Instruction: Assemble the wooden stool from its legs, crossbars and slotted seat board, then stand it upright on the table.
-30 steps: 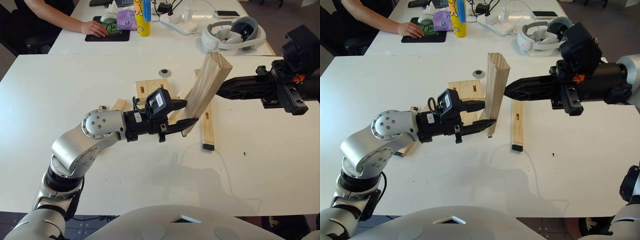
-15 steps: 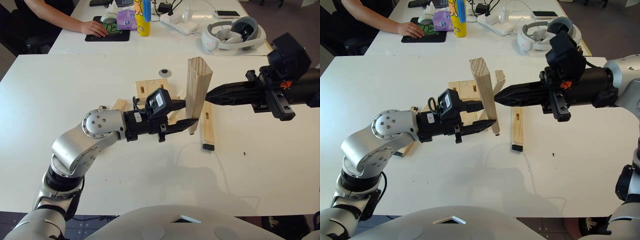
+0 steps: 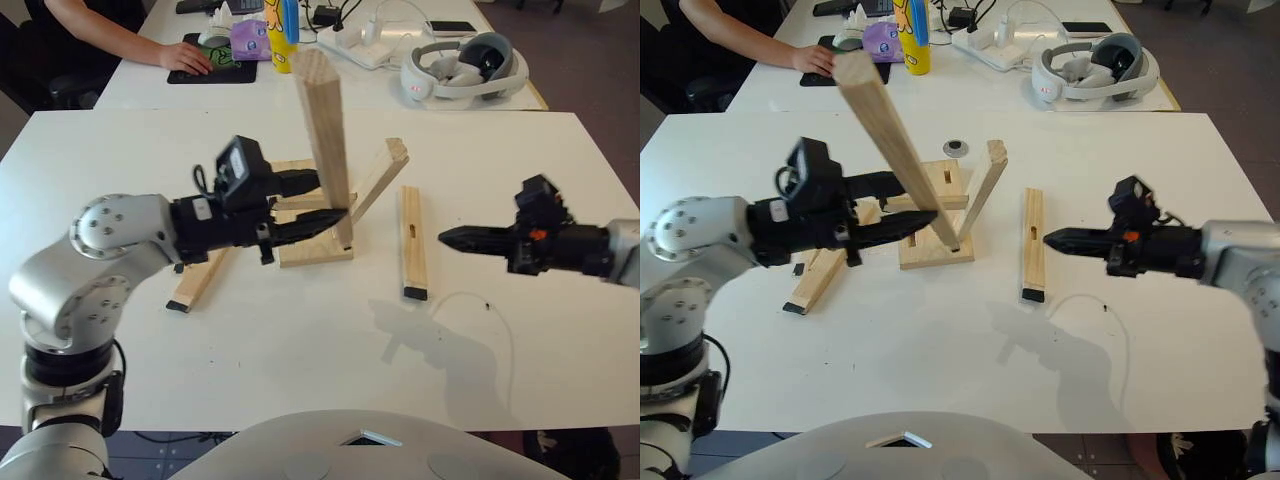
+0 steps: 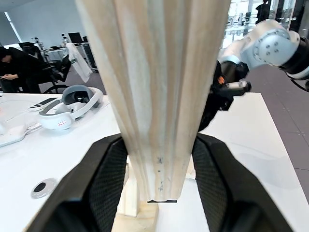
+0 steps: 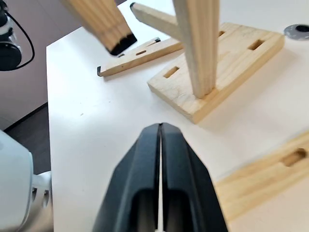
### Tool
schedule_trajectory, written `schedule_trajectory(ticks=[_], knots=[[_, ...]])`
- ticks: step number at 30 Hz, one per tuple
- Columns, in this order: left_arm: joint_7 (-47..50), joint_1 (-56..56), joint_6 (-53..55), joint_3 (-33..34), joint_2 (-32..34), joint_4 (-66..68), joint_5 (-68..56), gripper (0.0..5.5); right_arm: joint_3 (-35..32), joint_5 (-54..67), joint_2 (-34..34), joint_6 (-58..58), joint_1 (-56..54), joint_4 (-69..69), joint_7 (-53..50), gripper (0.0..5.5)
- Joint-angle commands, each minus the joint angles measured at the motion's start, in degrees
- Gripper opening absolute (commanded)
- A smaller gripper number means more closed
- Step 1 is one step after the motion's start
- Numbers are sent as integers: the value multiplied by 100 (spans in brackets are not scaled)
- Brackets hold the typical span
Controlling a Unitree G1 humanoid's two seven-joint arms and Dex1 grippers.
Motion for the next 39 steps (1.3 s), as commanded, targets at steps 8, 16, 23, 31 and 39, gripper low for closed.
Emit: schedule_trajectory(ticks=[8,16,23,31,39], knots=[[-1115,-40,-263,1847,1566,2092,-96,205,2345,-1693,2032,-314,168,-490,-2402,0],[-882,789,-1700,1157,256,2791,908,205,2794,-2499,3114,-374,-159,291,-3371,0],[-681,1210,-1964,941,-242,2485,1044,205,2734,-2828,3172,-440,-263,689,-3363,0],[-693,1441,-2278,777,-371,2511,1269,205,2292,-2914,3375,-534,-416,1006,-3470,0],[-464,1651,-2589,433,-780,2275,1470,205,1864,-3204,3476,-744,-648,1383,-3775,0]])
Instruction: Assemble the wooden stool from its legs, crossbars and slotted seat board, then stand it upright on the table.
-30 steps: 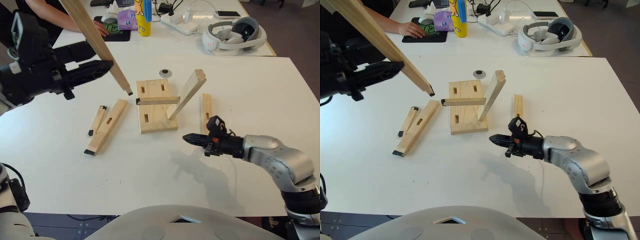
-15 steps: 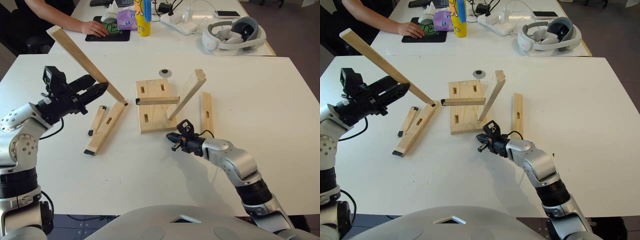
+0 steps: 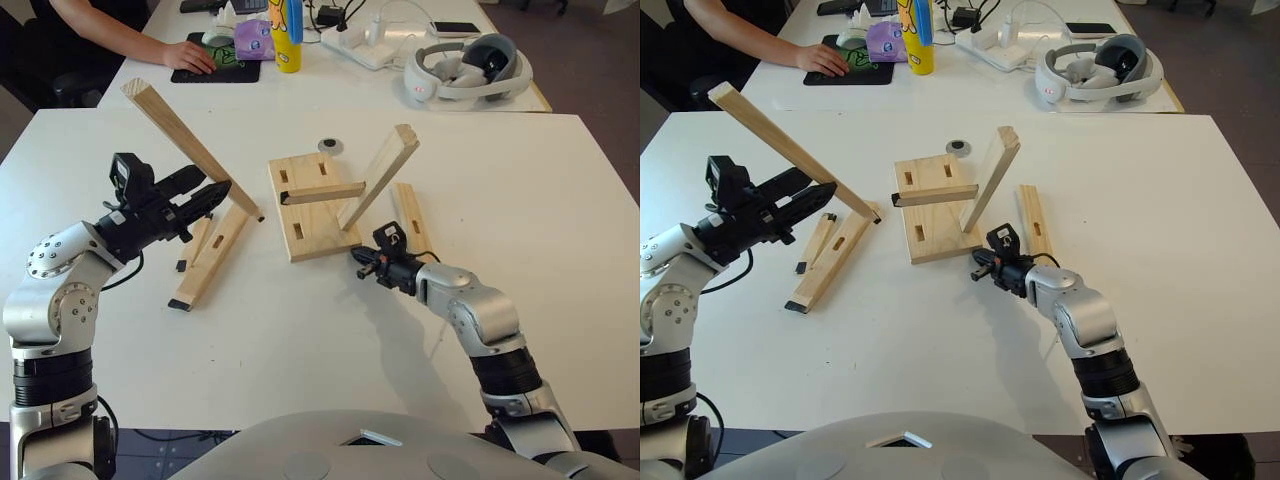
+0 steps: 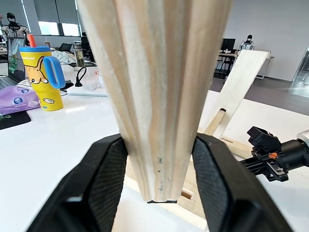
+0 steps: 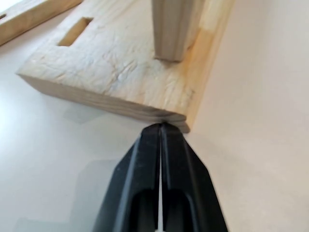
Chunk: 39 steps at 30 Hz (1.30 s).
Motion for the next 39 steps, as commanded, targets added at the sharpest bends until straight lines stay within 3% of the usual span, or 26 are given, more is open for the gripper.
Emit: schedule_trajectory(ticks=[1,7,11,28,39], knots=[[189,174,-276,-212,-245,-210,238,205,-119,-181,-42,-53,-180,73,-65,0],[431,360,-705,-448,-623,-439,514,205,-17,245,-245,480,-40,-808,495,0],[444,425,-876,-760,-794,-482,668,205,-47,573,14,723,-55,-1266,484,0],[-141,-147,-1869,-1537,-784,674,1602,205,375,-187,1004,-312,-412,103,-120,0],[-507,-431,-2243,-1877,-682,1210,2016,205,738,-521,1079,-291,-487,518,-48,0]])
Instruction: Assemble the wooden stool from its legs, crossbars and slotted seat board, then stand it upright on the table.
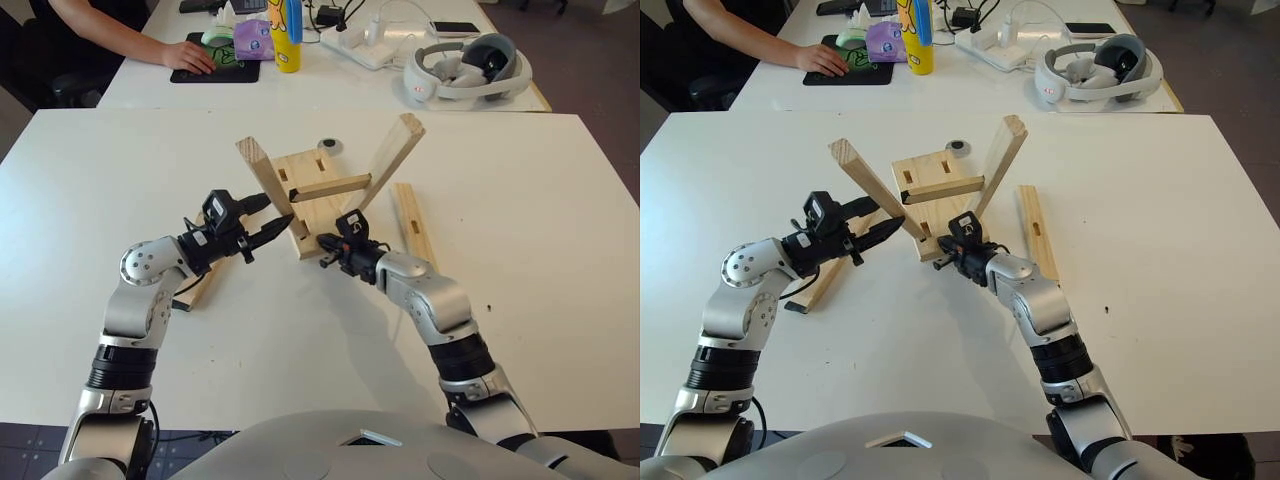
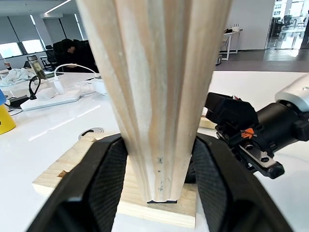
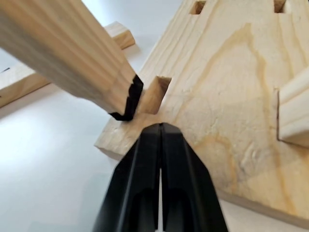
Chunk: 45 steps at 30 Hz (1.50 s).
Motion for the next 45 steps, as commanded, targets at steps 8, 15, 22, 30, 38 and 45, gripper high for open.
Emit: schedule_trajectory(ticks=[8,15,22,30,38,45], knots=[[-309,-265,-261,39,310,629,210,205,244,-290,-169,221,-37,207,122,0],[-353,-240,-314,-48,312,771,278,205,336,-349,-208,269,-18,258,194,0],[-551,-496,-119,-139,374,741,176,205,355,-342,-182,270,-29,259,211,0],[-932,-746,-46,-223,528,1032,216,205,370,-339,-115,274,48,213,150,0],[-849,-732,335,-263,258,973,-52,205,368,-333,-72,268,46,247,128,0],[-726,-761,307,-344,250,1176,161,205,369,-344,-42,266,25,254,121,0]])
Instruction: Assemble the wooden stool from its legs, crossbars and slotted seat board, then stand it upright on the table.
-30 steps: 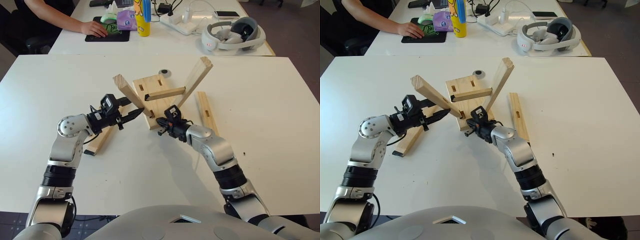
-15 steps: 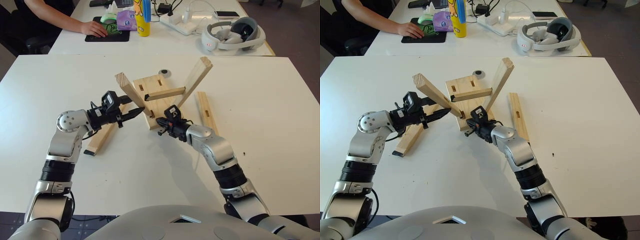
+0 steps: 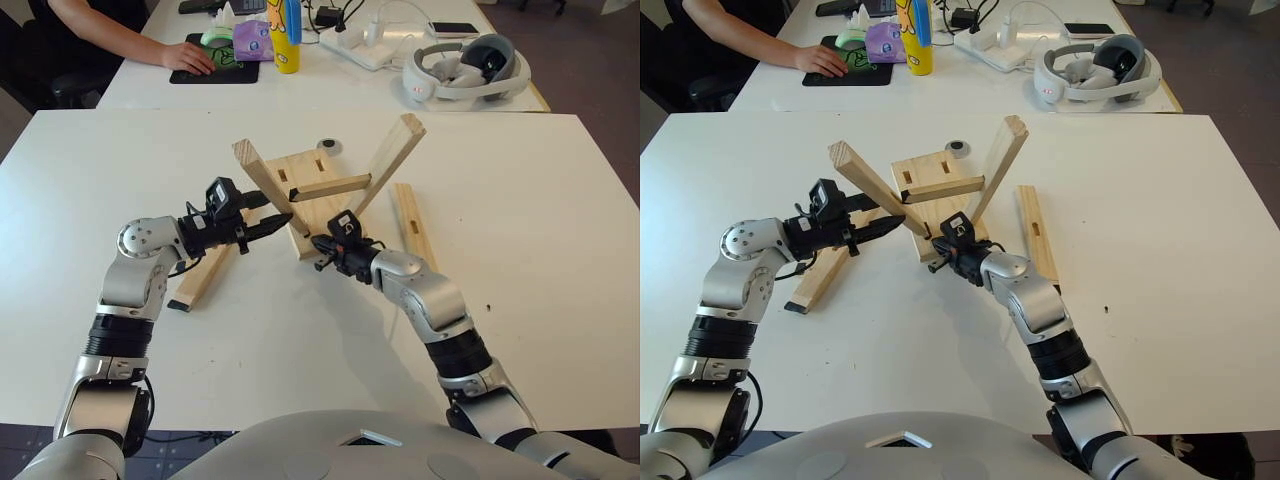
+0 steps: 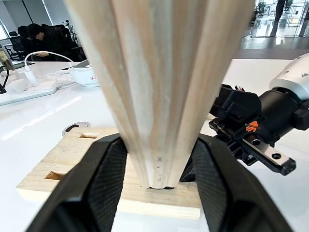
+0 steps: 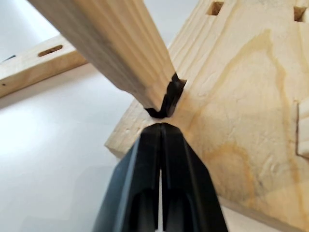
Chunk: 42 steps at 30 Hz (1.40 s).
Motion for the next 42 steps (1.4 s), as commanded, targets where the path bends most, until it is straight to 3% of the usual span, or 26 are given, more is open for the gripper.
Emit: schedule_trajectory(ticks=[1,7,20,42], knots=[[-10,21,-74,-268,62,283,418,205,122,-105,-26,239,145,167,-7,0],[-65,-126,-341,-345,262,586,666,205,118,-164,-38,238,157,167,26,0],[-281,-282,636,-241,695,27,377,205,82,-212,42,221,169,208,-33,0],[-60,-856,1131,-799,545,-83,790,205,83,-229,216,326,277,147,-115,0]])
